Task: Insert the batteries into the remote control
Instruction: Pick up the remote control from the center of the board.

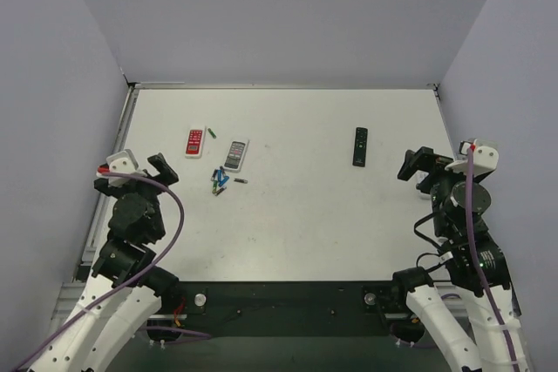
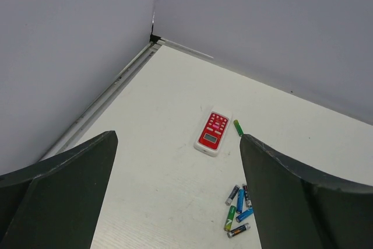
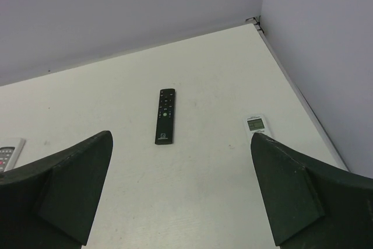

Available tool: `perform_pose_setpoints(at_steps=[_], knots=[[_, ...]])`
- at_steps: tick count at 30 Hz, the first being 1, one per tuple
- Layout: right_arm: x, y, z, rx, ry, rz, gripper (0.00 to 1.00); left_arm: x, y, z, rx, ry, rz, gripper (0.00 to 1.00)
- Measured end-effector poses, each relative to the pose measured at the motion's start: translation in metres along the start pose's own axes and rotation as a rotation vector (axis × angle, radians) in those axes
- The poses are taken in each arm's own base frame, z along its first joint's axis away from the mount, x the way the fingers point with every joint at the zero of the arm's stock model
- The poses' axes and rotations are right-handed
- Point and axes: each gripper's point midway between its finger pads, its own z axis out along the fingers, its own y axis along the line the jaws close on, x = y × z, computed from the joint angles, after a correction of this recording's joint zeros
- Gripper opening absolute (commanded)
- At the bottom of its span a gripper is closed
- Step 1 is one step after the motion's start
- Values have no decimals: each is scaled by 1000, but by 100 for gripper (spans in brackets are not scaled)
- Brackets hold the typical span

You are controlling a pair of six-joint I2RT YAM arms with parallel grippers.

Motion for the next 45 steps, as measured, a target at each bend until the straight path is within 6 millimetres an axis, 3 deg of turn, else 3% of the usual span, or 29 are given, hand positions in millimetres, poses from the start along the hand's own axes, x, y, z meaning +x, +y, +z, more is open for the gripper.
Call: perform_pose_setpoints(at_steps=[5, 10, 13, 16, 20, 24, 31, 35, 45], knots=[[17, 16, 19, -30, 75, 22, 100, 27, -17, 12, 17, 86, 69, 97], [41, 32, 35, -71, 174, 23, 100, 59, -50, 34, 60, 220, 157, 97], [48, 37, 36, -93, 199, 35, 100, 76, -66, 52, 65, 328, 175, 98], [54, 43, 33, -127, 210, 53, 100, 87, -79, 83, 71, 444, 139, 97], [66, 45, 31, -144, 233, 72, 100, 113, -70, 121, 38, 565, 104, 97], [70, 49, 30, -167, 248, 79, 100, 156, -62, 152, 17, 717, 106, 97], [70, 53, 28, -186, 251, 87, 100, 221, -71, 203, 38, 910, 169, 97], [69, 54, 27, -196, 251, 91, 100, 244, -78, 219, 67, 973, 212, 97], [73, 53, 25, -195, 266, 87, 100, 277, -72, 221, 86, 1098, 306, 93]])
